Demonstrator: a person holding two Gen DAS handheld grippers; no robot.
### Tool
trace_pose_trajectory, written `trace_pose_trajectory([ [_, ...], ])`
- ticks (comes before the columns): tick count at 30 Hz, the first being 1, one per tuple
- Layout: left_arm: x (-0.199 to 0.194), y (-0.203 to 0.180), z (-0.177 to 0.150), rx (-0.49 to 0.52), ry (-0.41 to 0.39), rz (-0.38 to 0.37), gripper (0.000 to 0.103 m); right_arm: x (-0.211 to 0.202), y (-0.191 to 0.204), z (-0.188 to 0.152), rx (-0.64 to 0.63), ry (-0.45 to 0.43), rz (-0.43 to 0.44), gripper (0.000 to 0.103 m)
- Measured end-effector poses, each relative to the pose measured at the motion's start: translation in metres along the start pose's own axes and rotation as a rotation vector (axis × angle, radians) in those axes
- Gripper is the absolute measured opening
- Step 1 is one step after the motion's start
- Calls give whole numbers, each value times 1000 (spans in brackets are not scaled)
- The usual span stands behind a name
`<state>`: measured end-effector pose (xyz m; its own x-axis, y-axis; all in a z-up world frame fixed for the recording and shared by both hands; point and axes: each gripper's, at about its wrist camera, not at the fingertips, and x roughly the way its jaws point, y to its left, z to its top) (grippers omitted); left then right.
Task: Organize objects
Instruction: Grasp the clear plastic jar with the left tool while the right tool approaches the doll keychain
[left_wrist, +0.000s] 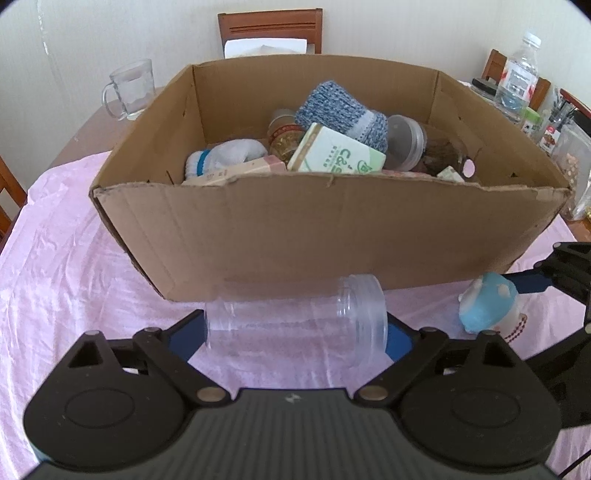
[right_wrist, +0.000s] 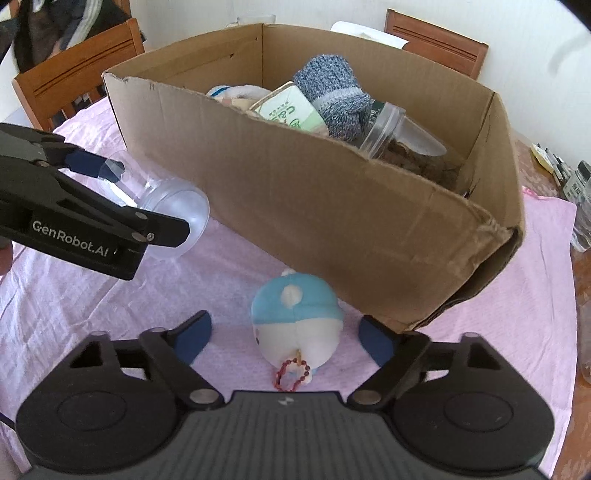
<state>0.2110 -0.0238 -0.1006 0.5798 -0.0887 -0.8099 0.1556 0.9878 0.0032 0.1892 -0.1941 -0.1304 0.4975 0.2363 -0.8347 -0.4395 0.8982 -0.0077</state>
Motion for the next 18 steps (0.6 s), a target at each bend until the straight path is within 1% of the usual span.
trace_pose_trajectory([
  [1, -1, 0, 0, 3, 1, -5, 90, -1, 0, 0, 4, 0, -3, 80],
  [2, -1, 0, 1, 4, 4, -9, 90, -2, -1, 0, 8, -2, -9, 78],
  [5, -1, 2, 1, 7, 8, -19, 90, -4, -1, 1, 16, -6, -23, 68],
  [7, -1, 3, 0, 10, 10, -20, 90, -5, -2, 1, 19, -4, -18, 58],
  [11, -3, 3, -2, 17, 19, -21, 90, -7, 0, 0, 13, -6, -33, 52],
  [18, -11, 5, -5, 15, 27, -41, 90, -12, 2, -3, 9, 0, -38, 52],
])
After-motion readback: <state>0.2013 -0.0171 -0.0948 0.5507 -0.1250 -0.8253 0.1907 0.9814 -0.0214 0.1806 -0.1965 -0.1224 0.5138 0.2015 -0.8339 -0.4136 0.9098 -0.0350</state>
